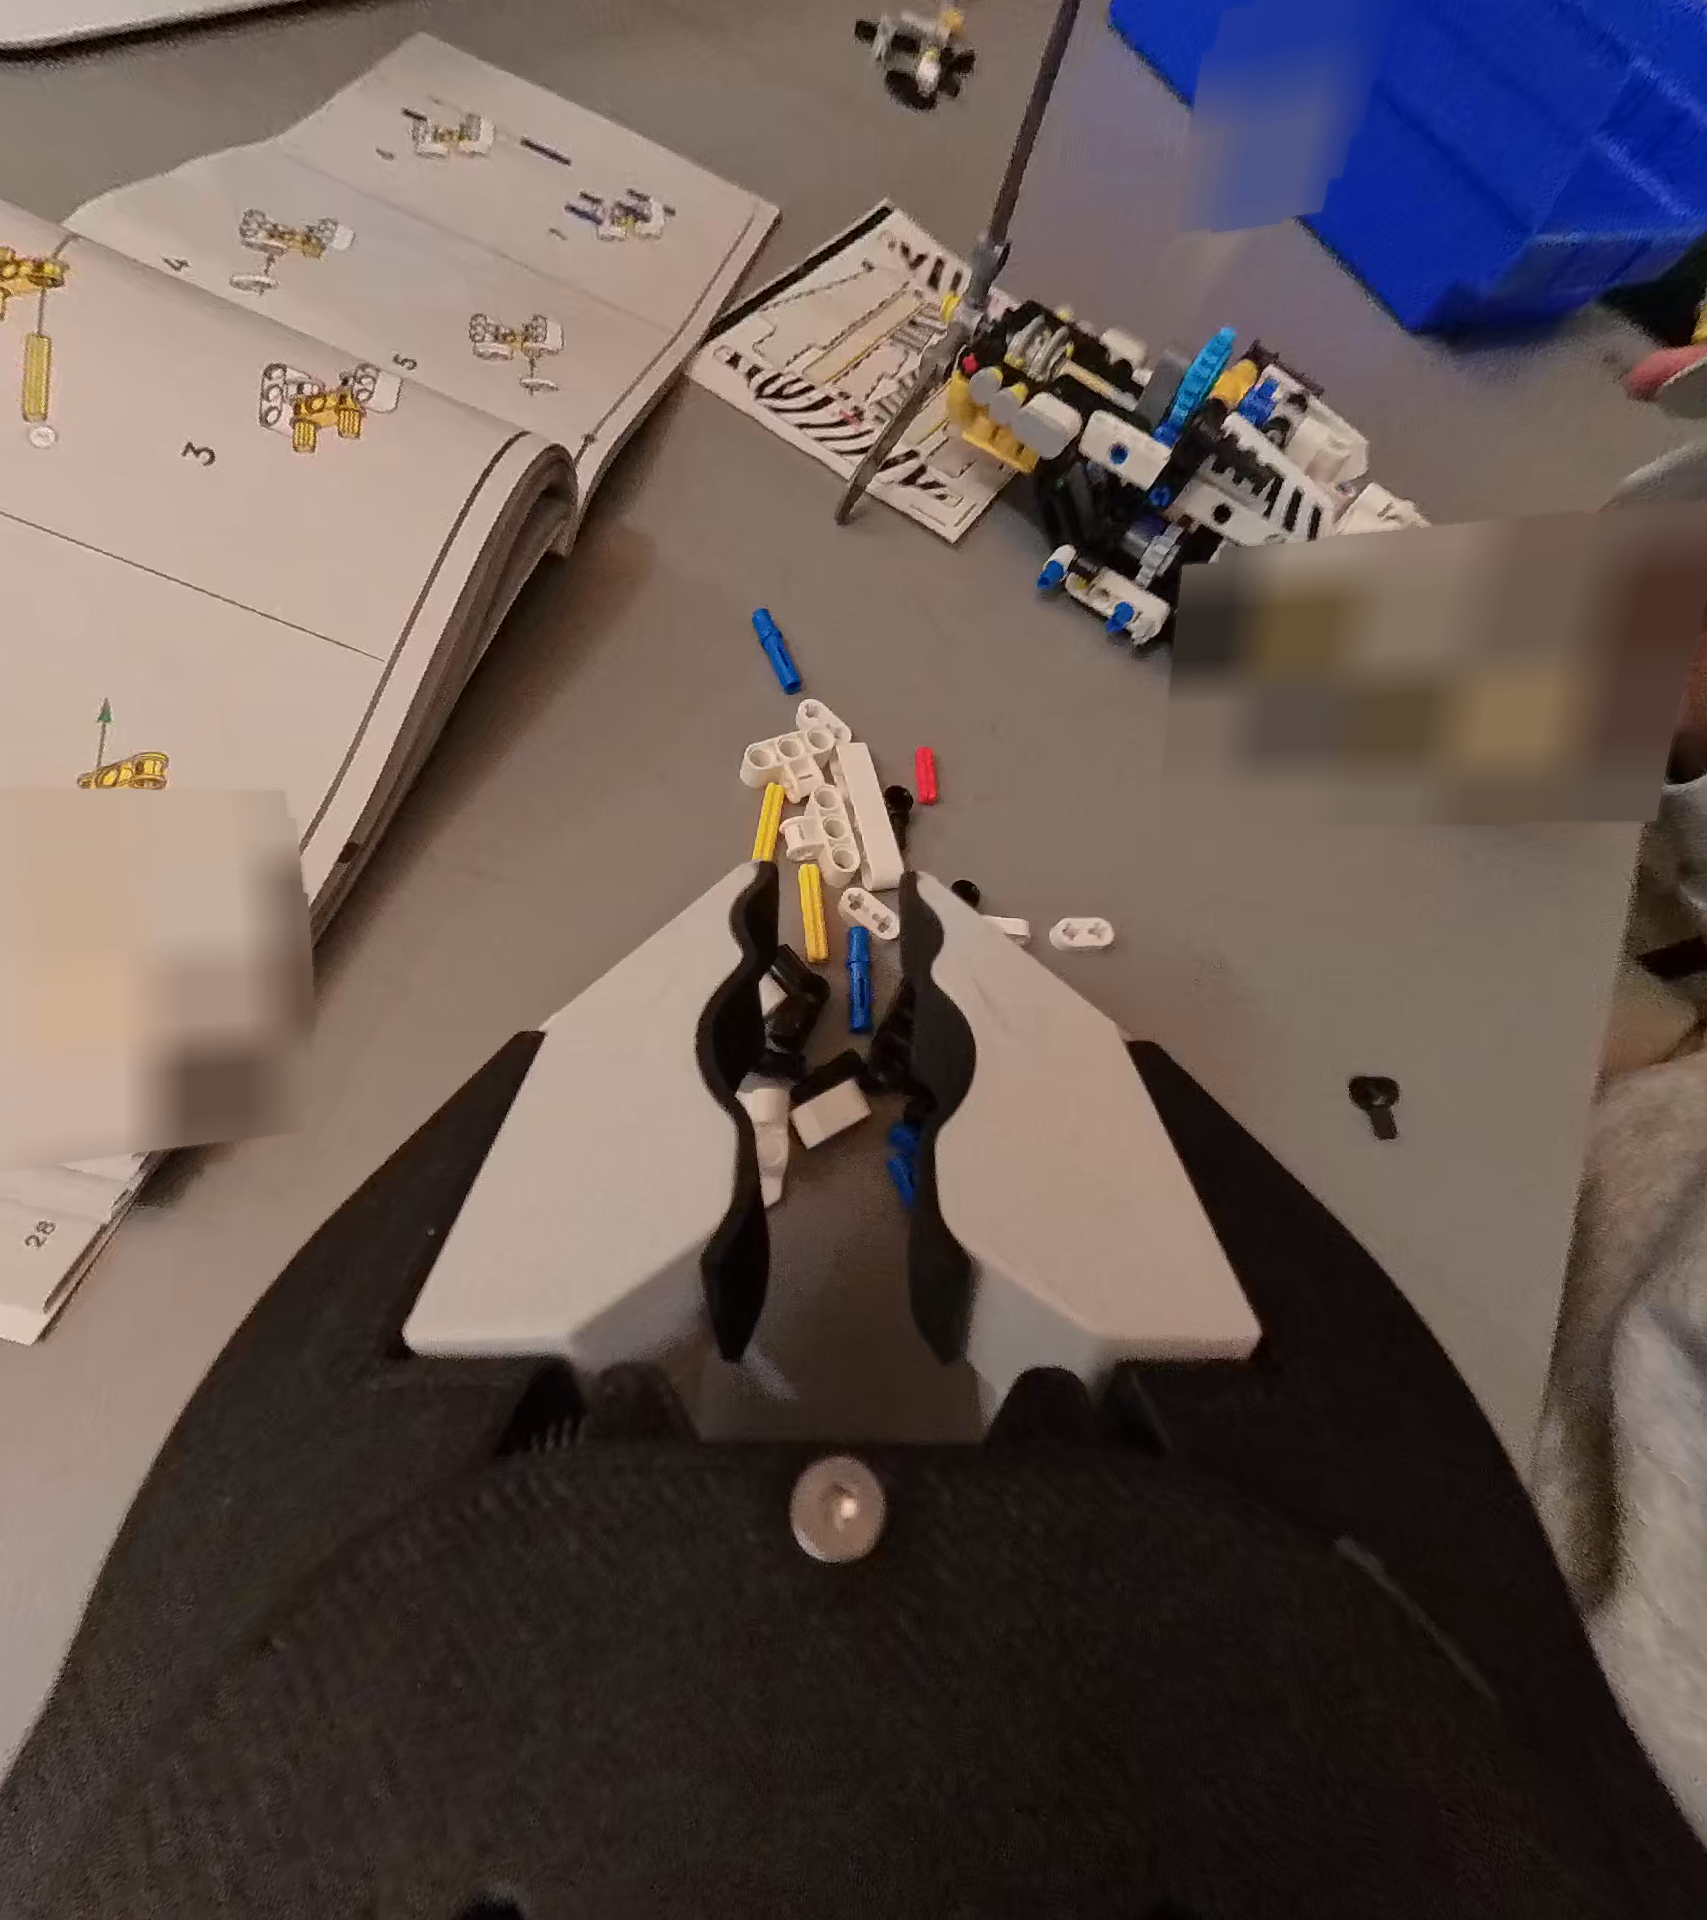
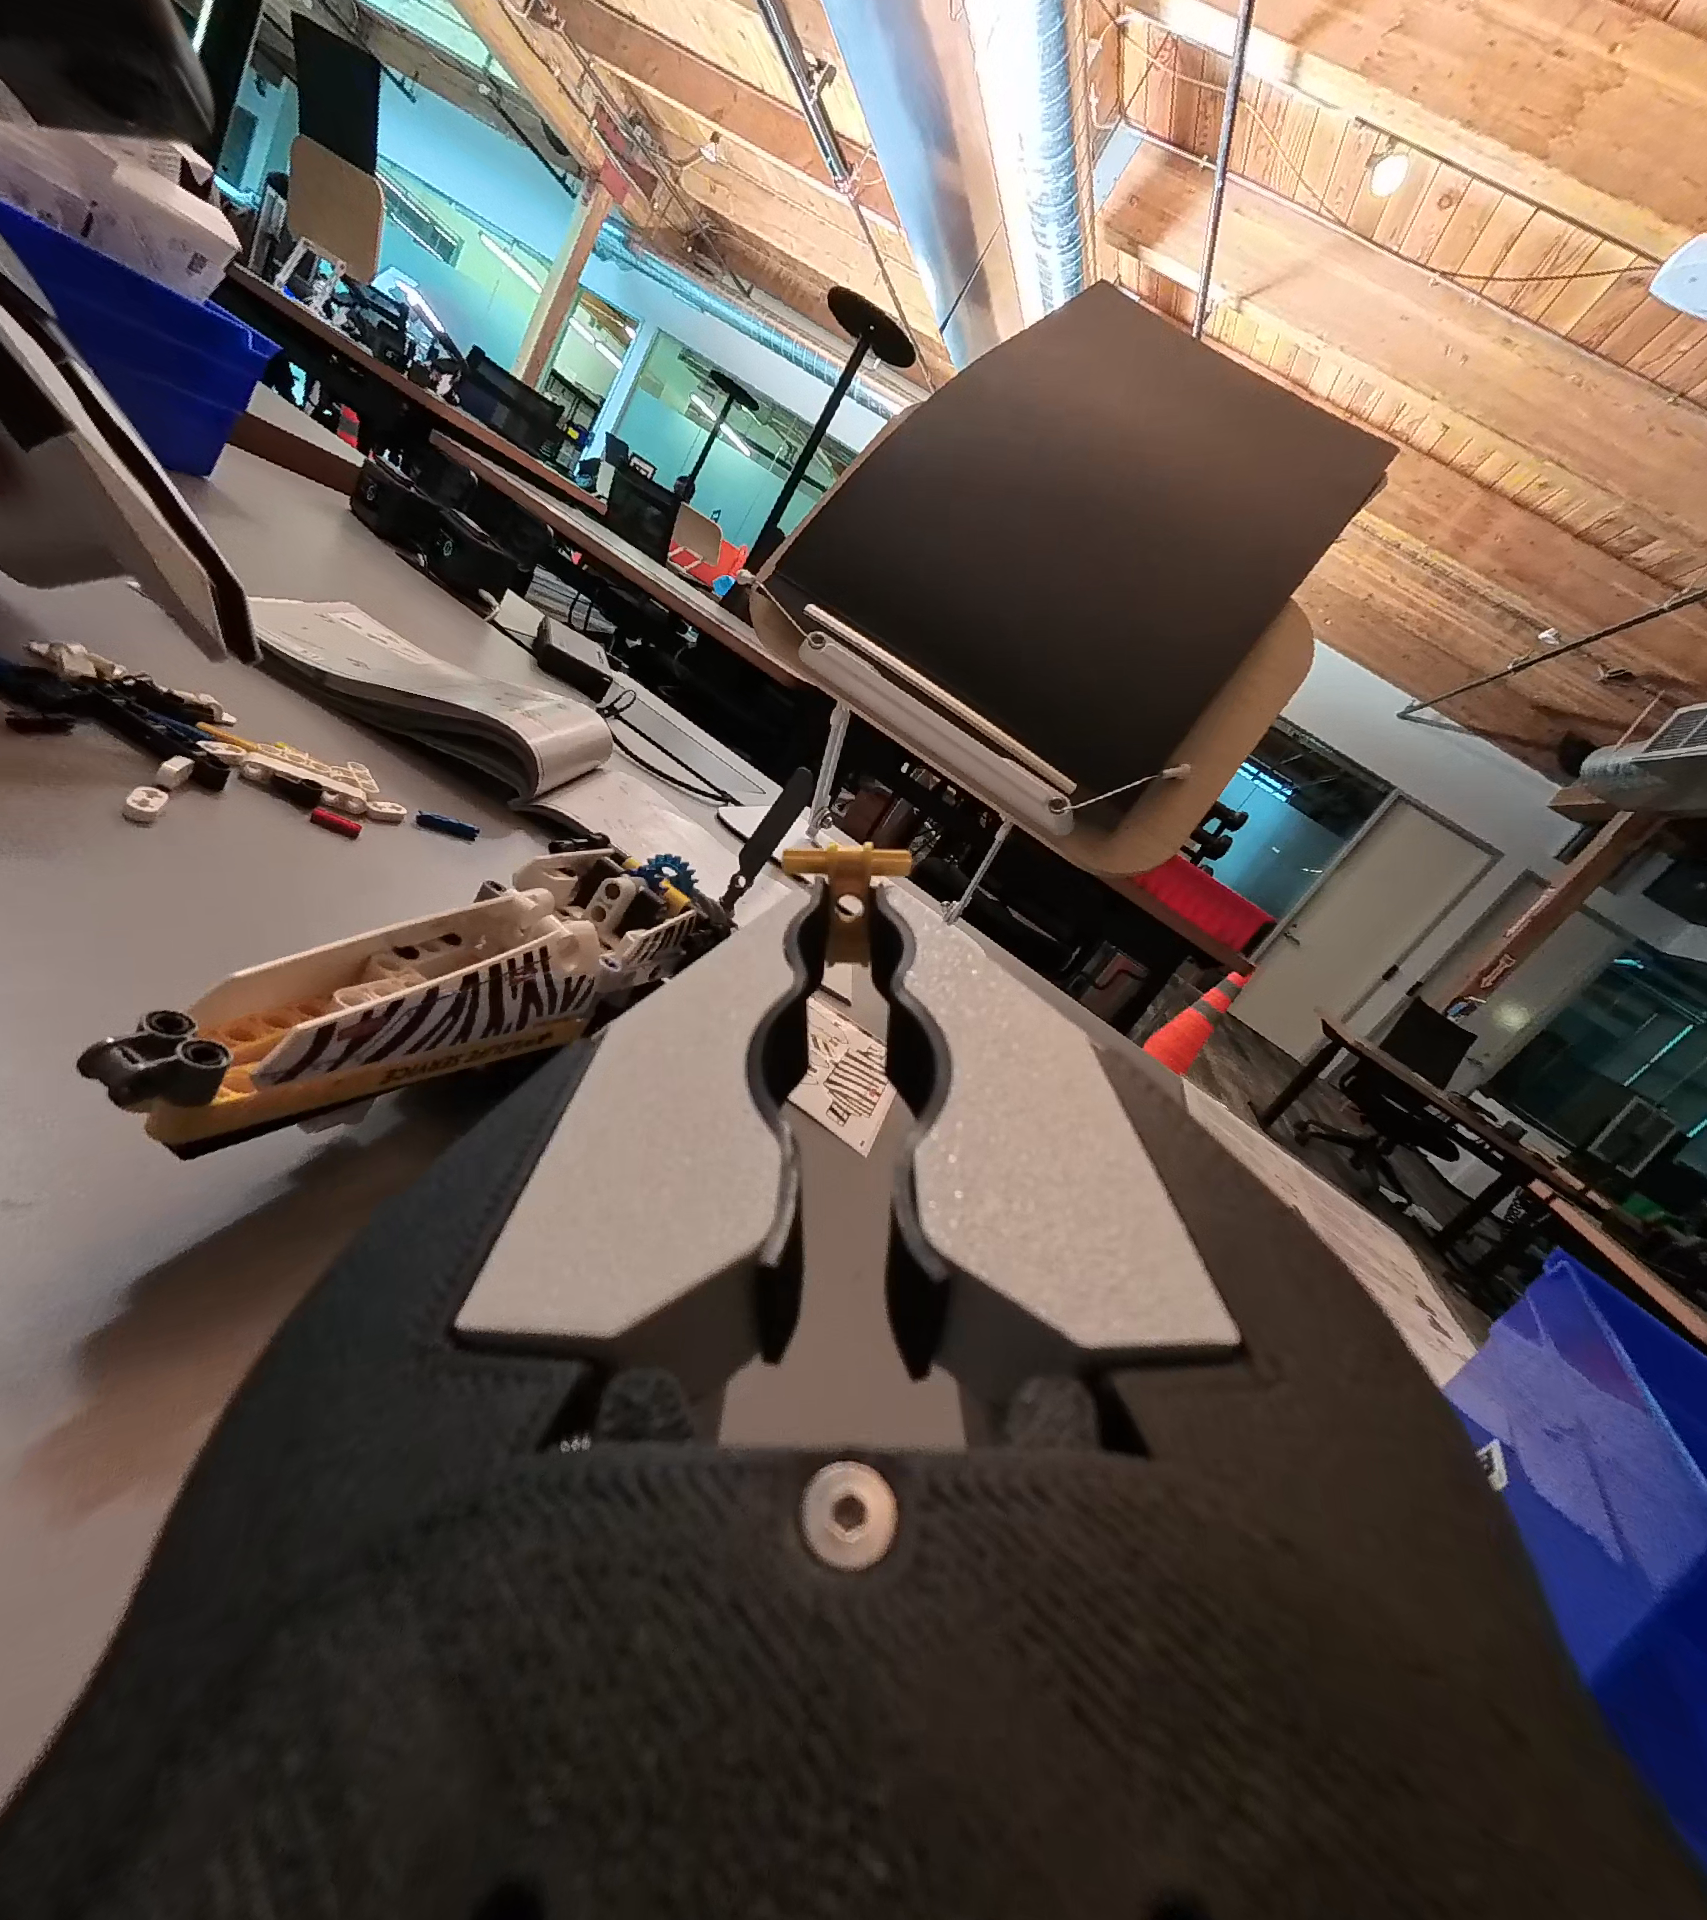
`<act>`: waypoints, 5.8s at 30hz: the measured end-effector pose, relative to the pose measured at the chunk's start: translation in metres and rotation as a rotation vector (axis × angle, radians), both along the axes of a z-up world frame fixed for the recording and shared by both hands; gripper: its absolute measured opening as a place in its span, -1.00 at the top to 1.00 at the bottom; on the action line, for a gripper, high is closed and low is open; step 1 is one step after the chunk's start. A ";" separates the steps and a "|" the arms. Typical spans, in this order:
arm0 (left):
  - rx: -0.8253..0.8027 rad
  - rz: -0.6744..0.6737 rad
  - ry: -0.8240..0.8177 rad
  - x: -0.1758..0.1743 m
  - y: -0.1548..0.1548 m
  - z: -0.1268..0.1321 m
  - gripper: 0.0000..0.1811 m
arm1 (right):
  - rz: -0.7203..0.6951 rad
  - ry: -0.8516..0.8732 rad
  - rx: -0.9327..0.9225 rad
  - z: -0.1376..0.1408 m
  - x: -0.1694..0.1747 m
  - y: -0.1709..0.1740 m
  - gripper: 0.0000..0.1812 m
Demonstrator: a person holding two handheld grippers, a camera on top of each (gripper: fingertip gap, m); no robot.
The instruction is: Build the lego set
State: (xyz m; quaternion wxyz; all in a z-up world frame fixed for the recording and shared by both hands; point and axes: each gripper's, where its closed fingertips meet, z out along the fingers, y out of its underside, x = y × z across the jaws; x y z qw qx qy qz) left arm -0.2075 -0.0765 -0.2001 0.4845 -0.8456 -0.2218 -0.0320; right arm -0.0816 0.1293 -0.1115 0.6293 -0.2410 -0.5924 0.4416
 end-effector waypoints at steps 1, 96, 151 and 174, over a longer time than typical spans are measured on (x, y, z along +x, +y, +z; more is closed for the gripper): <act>-0.027 0.004 0.011 0.000 0.001 -0.003 0.76 | 0.000 0.000 0.002 0.000 0.000 0.000 0.95; -0.171 0.104 0.039 -0.008 0.015 -0.020 0.95 | -0.002 0.019 0.047 0.000 -0.003 -0.002 0.95; 0.845 -0.425 -0.689 0.097 0.074 0.126 0.82 | 0.322 -0.123 0.076 0.046 0.003 -0.116 0.95; -0.279 -0.416 -0.147 0.134 0.076 -0.024 0.81 | 0.287 -0.432 -0.016 0.000 0.009 -0.093 0.94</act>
